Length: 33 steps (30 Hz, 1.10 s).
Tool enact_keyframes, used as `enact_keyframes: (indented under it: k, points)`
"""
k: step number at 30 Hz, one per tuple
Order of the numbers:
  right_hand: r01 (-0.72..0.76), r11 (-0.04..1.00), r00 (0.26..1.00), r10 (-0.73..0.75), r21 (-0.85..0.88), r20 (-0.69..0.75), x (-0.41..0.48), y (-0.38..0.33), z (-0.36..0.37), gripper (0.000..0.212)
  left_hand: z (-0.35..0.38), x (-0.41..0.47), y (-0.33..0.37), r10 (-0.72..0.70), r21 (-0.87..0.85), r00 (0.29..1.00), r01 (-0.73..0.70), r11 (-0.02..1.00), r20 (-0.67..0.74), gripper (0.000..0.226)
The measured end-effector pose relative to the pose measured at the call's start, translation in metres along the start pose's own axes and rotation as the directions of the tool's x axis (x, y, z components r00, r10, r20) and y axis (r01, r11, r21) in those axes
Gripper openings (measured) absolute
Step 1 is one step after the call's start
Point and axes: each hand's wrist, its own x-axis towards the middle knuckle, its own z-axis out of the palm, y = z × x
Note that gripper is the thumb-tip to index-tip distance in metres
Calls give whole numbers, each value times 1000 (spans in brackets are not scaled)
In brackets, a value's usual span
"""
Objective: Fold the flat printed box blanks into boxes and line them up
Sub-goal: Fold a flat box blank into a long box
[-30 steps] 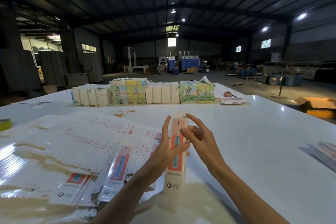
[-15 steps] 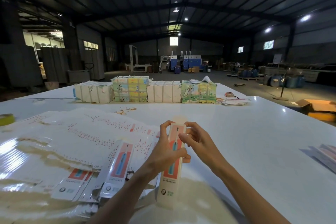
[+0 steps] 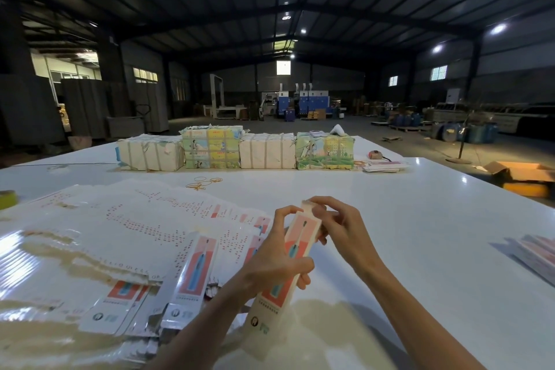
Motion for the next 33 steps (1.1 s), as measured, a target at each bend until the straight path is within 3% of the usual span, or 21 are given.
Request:
enact_keyframes:
  k: [4,8,14,20,33]
  points:
    - [-4,1000,997,4,0,75,3,-2,0,25,-3,1,-1,-22,-28,1000,22,999,-21,89]
    - [-185,961,975,153,207,160,0,-12,8,38,-7,0,-2,23,-4,996,-24,1000,-81,92]
    - [-289,921,957,268,262,112,1,-15,7,22,-5,-2,1,44,36,998,-43,998,-51,91]
    - [-299,911,954,295,284,57,2,-13,5,20,-4,-1,2,77,7,996,-76,997,-49,90]
    - [-312,924,950,301,221,82,5,-9,0,30,0,2,-5,35,-49,998,-37,998,-48,89]
